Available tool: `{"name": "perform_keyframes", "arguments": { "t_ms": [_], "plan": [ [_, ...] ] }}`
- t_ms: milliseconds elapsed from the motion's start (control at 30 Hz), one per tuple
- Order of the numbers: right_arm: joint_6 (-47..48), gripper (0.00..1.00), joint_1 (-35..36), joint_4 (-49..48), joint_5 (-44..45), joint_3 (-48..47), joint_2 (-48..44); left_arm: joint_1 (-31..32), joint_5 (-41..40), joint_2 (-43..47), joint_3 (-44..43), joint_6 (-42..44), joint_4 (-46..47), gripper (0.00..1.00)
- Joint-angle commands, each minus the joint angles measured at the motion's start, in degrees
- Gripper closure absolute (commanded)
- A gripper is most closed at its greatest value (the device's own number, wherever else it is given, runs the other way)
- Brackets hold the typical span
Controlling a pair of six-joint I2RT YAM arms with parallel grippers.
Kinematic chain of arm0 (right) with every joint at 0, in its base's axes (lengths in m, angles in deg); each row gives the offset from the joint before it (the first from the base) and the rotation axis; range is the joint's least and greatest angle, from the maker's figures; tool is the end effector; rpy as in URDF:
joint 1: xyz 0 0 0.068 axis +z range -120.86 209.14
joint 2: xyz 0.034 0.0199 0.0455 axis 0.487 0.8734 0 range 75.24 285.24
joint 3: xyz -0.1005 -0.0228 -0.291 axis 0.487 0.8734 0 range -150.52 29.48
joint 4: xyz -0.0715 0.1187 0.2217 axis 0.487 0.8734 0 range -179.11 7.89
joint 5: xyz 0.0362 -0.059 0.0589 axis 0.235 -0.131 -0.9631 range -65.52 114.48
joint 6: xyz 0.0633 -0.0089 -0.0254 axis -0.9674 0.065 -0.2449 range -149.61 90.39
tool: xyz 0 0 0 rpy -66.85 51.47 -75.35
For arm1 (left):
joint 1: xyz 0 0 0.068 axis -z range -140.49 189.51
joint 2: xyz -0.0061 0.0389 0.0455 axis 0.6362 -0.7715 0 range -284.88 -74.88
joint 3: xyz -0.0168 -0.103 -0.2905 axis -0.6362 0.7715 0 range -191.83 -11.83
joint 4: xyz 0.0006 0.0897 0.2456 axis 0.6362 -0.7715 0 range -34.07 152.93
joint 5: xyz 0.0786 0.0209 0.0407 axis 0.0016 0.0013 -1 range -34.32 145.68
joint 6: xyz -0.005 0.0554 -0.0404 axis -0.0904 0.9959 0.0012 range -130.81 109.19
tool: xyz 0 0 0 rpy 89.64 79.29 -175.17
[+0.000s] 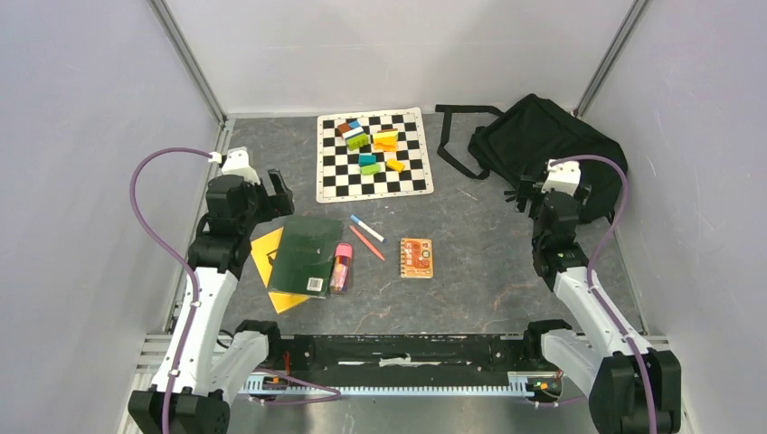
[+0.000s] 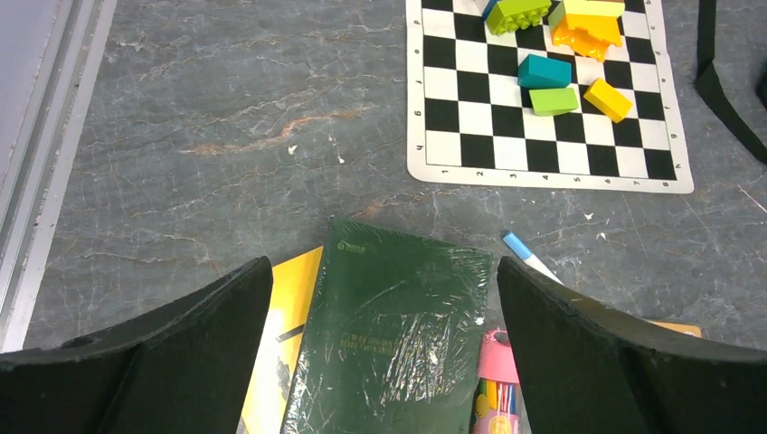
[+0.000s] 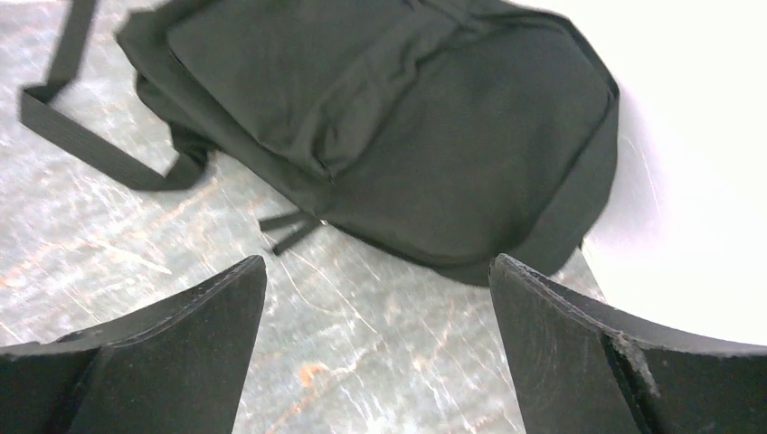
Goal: Pack the student bag
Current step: Pick up the student bag at the corner of the board.
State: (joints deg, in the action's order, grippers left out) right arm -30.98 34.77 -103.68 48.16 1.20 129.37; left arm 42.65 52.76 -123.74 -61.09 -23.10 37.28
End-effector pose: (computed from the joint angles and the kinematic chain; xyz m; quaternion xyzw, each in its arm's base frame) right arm 0.2139 -0.0013 0.2801 0.1020 0.7610 -0.1205 0.6292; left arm 0.1837 -0.0071 0.3467 -0.0809 0.8405 -0.0506 0.5333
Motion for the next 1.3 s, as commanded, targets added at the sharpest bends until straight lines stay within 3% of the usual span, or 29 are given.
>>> {"name": "perform_keyframes", "arguments": {
  "t_ms": [0,167,300,467,600,800,967,1267],
  "plan": [
    [-1.5,0.02,0.0,7.2,6.0,0.1,-2.9,0.3,-2.4,0.4,-1.2,-1.7,1.1,0.00],
    [-1.8,0.02,-0.3,7.4,5.6,0.4,-6.0,0.4,-3.7,-0.3,-3.3,-4.0,1.2,0.00],
    [-3.2,0.02,-0.3,13.6,7.5,-4.1,-3.0,0.5,2.6,-1.9,-7.0,-7.0,5.8,0.00],
    [-8.5,0.02,-2.3,19.6,10.7,-9.9,2.5,0.6,6.8,-11.7,-17.4,-5.8,3.6,0.00],
    [-12.4,0.02,-9.1,20.6,0.7,-14.2,7.2,0.5,12.0,-15.6,-17.6,-4.8,4.0,0.00],
    [-16.8,0.02,-19.4,22.5,-19.8,-22.0,21.4,0.1,17.7,-12.3,-13.6,-7.0,5.9,0.00],
    [-17.0,0.02,-22.2,25.3,-20.7,-26.7,30.4,0.0,23.1,-12.3,-12.5,-9.4,7.6,0.00],
    [-26.1,0.01,-31.3,13.6,-34.4,-15.7,30.6,-0.1,23.8,-13.8,-13.2,-9.3,6.1,0.00]
  ]
}}
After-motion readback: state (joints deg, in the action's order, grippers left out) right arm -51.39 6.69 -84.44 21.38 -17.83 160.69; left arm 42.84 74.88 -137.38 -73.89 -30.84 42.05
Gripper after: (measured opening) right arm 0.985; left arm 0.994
